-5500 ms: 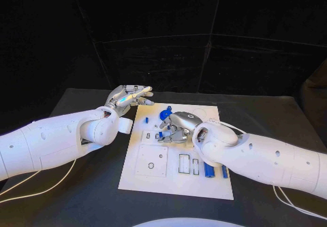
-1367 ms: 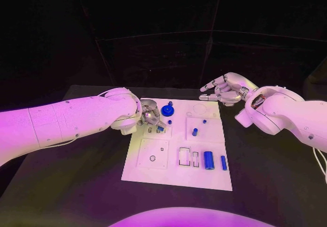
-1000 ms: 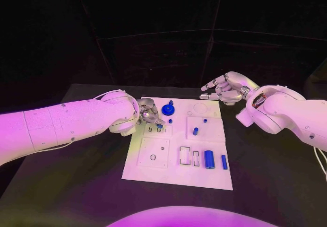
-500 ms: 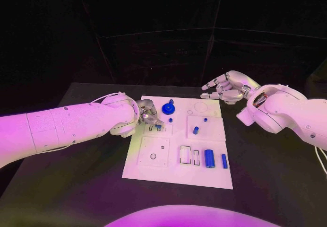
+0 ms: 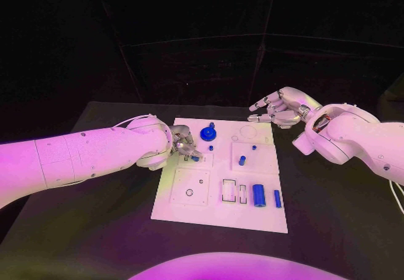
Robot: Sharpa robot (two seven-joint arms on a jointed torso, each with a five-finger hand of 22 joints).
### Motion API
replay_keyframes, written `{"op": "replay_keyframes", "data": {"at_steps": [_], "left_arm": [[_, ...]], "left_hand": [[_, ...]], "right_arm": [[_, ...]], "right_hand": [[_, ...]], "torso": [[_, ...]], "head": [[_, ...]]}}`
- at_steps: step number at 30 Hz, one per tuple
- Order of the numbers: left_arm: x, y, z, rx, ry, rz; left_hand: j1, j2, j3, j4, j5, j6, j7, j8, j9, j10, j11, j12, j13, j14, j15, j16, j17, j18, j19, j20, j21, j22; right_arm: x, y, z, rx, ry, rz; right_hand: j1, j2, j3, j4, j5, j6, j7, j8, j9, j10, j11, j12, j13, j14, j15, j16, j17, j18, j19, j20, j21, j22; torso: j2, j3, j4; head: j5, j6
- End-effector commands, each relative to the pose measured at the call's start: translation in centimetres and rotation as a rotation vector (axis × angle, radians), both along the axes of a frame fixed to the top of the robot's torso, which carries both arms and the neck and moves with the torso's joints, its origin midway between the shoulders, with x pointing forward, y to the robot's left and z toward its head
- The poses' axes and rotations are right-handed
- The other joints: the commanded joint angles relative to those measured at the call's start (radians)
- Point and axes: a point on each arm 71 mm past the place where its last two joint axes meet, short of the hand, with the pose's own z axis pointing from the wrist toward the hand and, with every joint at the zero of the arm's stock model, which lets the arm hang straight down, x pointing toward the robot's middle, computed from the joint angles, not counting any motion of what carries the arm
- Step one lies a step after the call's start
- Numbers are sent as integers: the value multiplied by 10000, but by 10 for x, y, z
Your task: Assemble the parts on the task board
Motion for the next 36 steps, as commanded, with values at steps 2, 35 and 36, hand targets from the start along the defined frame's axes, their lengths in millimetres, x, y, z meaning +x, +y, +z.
{"op": "replay_keyframes", "data": {"at_steps": [2,35,36], "left_arm": [[-2,0,-3,356,327,-189],[4,-6,-4,346,274,-198],[4,-7,-5,358,289,-208]], "left_hand": [[-19,81,1689,-1626,33,-73,-29,34,-3,47,2,-35,-12,1039,5,31,2634,-165,54,6,0,-16],[-1556,-351,1225,-764,-15,219,-252,458,275,205,-157,435,413,1039,-121,31,2634,-190,133,-100,44,147],[-1592,-354,1204,-739,-16,227,-254,468,280,213,-158,453,432,1039,-122,31,2634,-193,140,-103,51,160]], "right_arm": [[0,2,2,-31,-79,161],[0,5,1,-27,-79,222],[0,5,1,-28,-76,224]], "right_hand": [[40,70,-70,9,48,45,-15,54,14,-36,4,-27,-9,682,-43,-47,1079,85,-75,-15,-42,1],[21,92,-134,40,-16,50,-17,66,14,-36,2,-28,-25,679,-46,-60,1062,88,-79,-20,-55,-22],[21,92,-134,40,-16,50,-17,66,14,-36,2,-28,-25,679,-46,-60,1062,88,-79,-20,-55,-22]], "torso": [[0,0,0],[-1,7,-7],[0,7,-7]], "head": [[-9,-10],[-23,-48],[-24,-49]]}}
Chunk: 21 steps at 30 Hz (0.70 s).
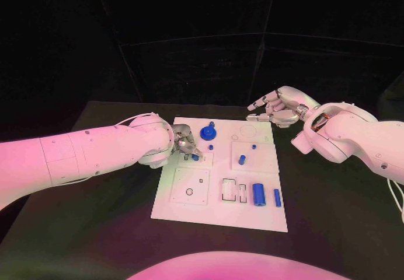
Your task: Assemble the parts on the task board
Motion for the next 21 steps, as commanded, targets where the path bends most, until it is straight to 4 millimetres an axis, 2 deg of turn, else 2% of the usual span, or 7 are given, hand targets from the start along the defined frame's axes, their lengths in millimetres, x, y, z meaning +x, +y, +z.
{"op": "replay_keyframes", "data": {"at_steps": [1,21], "left_arm": [[-1,-2,-3,162,201,-160],[0,-3,-4,256,264,-118]], "left_hand": [[-180,-30,-33,116,16,88,-28,50,-2,82,-29,68,31,1039,-50,31,2634,-194,75,-36,54,32],[-896,-100,-514,598,13,263,-102,244,97,225,-88,328,275,1039,-100,31,2634,-249,224,-84,196,315]], "right_arm": [[0,1,1,6,-51,136],[0,2,1,2,-42,147]], "right_hand": [[21,92,-40,2,-16,49,-17,66,16,-36,2,-28,-13,679,-46,-60,1064,89,-79,-20,-55,-9],[7,105,-65,20,-27,48,-17,68,15,-45,2,-42,-32,674,-47,-73,1044,95,-92,-21,-71,-41]], "torso": [[2,0,-6],[-3,-10,3]], "head": [[-15,-11],[-40,-55]]}}
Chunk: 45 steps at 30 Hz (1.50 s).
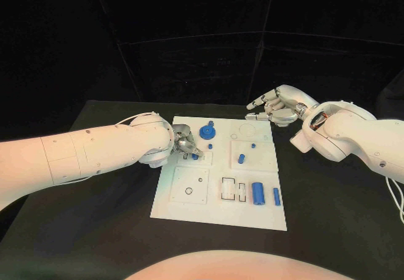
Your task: Assemble the parts on the task board
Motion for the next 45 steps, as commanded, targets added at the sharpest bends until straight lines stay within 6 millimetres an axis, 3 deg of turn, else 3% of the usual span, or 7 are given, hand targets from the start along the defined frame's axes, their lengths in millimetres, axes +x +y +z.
{"op": "replay_keyframes", "data": {"at_steps": [1,10,16,18,29,39,45], "left_arm": [[-1,-1,-1,100,89,-50],[0,0,0,47,-18,40],[2,2,0,-11,-126,151],[2,3,1,-56,-136,202],[7,11,22,-688,-178,544],[34,29,68,-865,-94,317],[57,43,79,-367,9,552]], "left_hand": [[-138,-21,-42,69,5,96,-2,47,14,73,0,71,29,1075,-67,31,2634,-97,84,-11,55,25],[-383,-62,-267,252,-5,145,-17,112,49,101,-16,107,49,1075,-83,31,2634,-108,115,-29,82,82],[-1130,-357,-1751,881,-346,168,-33,184,100,119,-28,156,80,1075,-96,31,2634,-115,133,-49,88,127],[-1144,-323,-2364,1121,-732,151,-45,187,108,114,-35,161,78,1075,-103,31,2634,-115,141,-74,91,150],[-561,-52,-4104,1818,-786,-128,33,97,103,-139,22,-98,-275,1075,-100,31,2634,-64,13,-68,-94,-80],[846,492,-4677,1641,-729,-1063,492,-710,-393,-1237,409,-1473,-2034,1075,203,31,2634,116,-490,190,-751,-989],[1084,615,-4895,1652,-725,-1136,608,-931,-634,-1347,519,-1517,-2152,1075,317,31,2634,122,-477,303,-767,-971]], "right_arm": [[0,1,1,11,-52,125],[0,2,1,18,-64,128],[1,2,1,20,-75,126],[1,2,1,19,-75,126],[2,-1,1,14,-106,69],[4,-2,1,7,-124,22],[4,-1,0,5,-114,29]], "right_hand": [[7,105,-65,20,-27,48,-17,68,16,-45,2,-42,-8,674,-47,-35,1045,94,-54,16,-34,-8],[-22,125,-116,54,-42,41,-16,71,13,-61,4,-63,-38,666,-47,-58,1012,101,-68,15,-55,-47],[-62,144,-180,98,-67,32,-14,74,11,-81,7,-90,-75,658,-47,-82,978,109,-89,14,-83,-99],[-65,146,-185,101,-70,31,-14,74,10,-88,7,-99,-84,656,-46,-86,971,112,-95,14,-90,-113],[-92,158,-236,134,-95,20,-11,74,8,-107,9,-123,-114,649,-45,-106,943,122,-120,14,-121,-173],[-101,161,-258,146,-108,14,-10,74,7,-109,11,-124,-120,648,-45,-110,939,123,-122,15,-127,-180],[-104,167,-269,152,-115,12,-10,75,6,-105,11,-116,-115,648,-45,-112,939,123,-123,15,-129,-183]], "torso": [[-3,-3,5],[-4,-6,4],[-5,-7,10],[-3,-10,15],[-9,-1,1],[2,0,-3],[4,19,-12]], "head": [[2,-10],[-7,-6],[-17,15],[-20,11],[-10,46],[-24,123],[35,160]]}}
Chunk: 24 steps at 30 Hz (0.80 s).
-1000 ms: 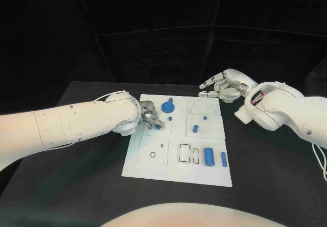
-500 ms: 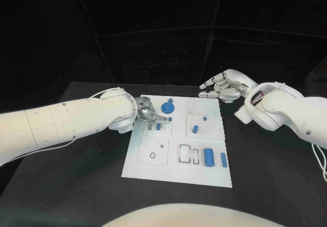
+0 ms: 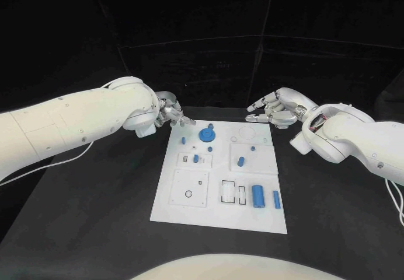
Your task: Assemble the parts on the task board
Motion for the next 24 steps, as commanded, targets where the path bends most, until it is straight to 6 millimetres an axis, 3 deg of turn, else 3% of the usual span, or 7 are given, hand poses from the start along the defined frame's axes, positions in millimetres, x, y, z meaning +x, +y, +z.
{"op": "replay_keyframes", "data": {"at_steps": [1,2,6,9,24], "left_arm": [[6,1,-2,386,708,-545],[10,2,-2,534,725,-522],[20,6,-6,966,870,-390],[26,10,-12,1274,1048,-245],[31,4,-37,1630,1533,-312]], "left_hand": [[125,34,-93,-14,11,-16,36,-69,-57,-36,3,8,10,1038,66,31,2634,120,10,79,-18,25],[135,53,-121,0,10,3,37,-75,-77,-22,5,38,38,1038,70,31,2634,117,22,86,-7,47],[158,153,-264,83,10,135,22,-78,-160,58,-2,181,162,1038,75,31,2634,109,65,110,29,118],[151,231,-420,176,6,270,-8,-48,-217,102,-23,268,223,1038,61,31,2634,108,85,110,40,147],[157,394,-757,365,1,524,-93,76,-286,253,-93,520,454,1038,8,31,2634,72,194,71,149,340]], "right_arm": [[0,2,2,32,-74,124],[0,3,2,33,-71,132],[0,4,1,32,-60,155],[1,5,1,31,-53,169],[1,7,1,44,-47,242]], "right_hand": [[-10,73,-46,-16,-63,12,-10,26,7,-68,-26,-36,-11,648,-45,-55,935,123,-50,16,-47,-12],[-9,74,-47,-16,-63,12,-10,26,7,-68,-26,-36,-11,648,-45,-54,937,123,-50,16,-47,-11],[-8,75,-48,-15,-62,12,-10,26,7,-67,-26,-34,-11,650,-44,-51,942,122,-48,16,-45,-7],[-4,81,-50,-15,-58,11,-10,27,7,-69,-27,-37,-14,650,-45,-52,941,123,-49,16,-47,-11],[-1,84,-51,-15,-55,11,-10,27,7,-70,-27,-39,-17,649,-45,-53,940,123,-50,16,-49,-13]], "torso": [[18,13,-17],[22,-5,-11],[33,-23,-23],[20,-2,-12],[13,-3,-16]], "head": [[71,38],[75,45],[121,61],[142,48],[139,7]]}}
